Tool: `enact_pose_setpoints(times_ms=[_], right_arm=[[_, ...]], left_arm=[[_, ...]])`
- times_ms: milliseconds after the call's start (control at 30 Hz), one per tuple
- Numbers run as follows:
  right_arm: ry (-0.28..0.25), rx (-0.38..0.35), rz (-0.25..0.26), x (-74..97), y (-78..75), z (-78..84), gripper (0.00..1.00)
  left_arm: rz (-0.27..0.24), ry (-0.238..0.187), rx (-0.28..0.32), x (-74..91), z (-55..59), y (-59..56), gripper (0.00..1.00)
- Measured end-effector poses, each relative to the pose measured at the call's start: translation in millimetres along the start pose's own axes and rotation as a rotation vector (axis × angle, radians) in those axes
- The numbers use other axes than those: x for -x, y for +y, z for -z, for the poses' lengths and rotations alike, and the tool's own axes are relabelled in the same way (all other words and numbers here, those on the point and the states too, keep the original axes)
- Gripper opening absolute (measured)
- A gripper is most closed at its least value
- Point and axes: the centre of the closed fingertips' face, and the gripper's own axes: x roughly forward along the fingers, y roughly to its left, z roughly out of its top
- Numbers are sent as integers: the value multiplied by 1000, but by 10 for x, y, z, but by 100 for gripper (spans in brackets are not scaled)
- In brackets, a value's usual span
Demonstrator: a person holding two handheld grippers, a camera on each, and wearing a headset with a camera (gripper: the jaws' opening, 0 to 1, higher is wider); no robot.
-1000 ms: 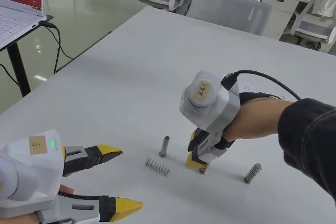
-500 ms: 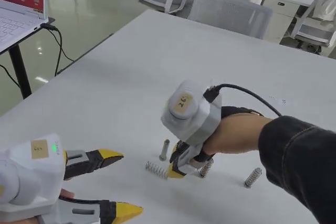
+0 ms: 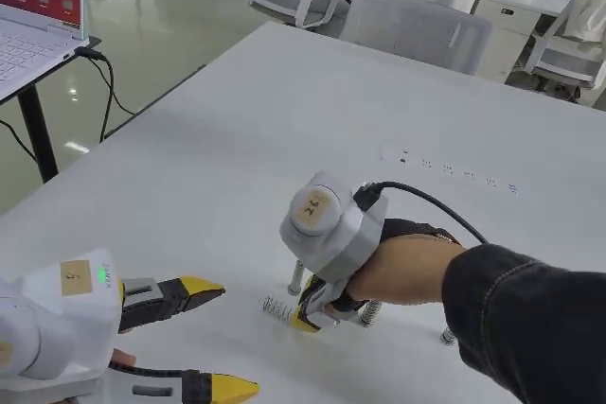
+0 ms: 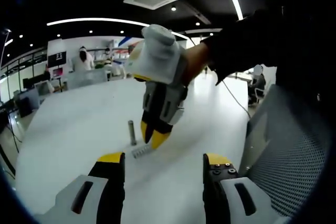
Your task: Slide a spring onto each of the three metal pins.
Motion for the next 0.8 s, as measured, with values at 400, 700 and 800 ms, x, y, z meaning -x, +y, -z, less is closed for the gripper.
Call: enact_pose_setpoints(times_ms=[400, 700, 800], right_arm=[[8, -23, 1, -72, 1, 45, 8], [1, -21, -11, -4, 130, 51, 8], [-4, -15, -25, 37, 199, 59, 8]], left_arm=[[-5, 0, 3, 1, 8, 19, 54], [-3, 4, -2, -8, -3, 9, 54], [0, 5, -5, -13, -10, 1, 54]])
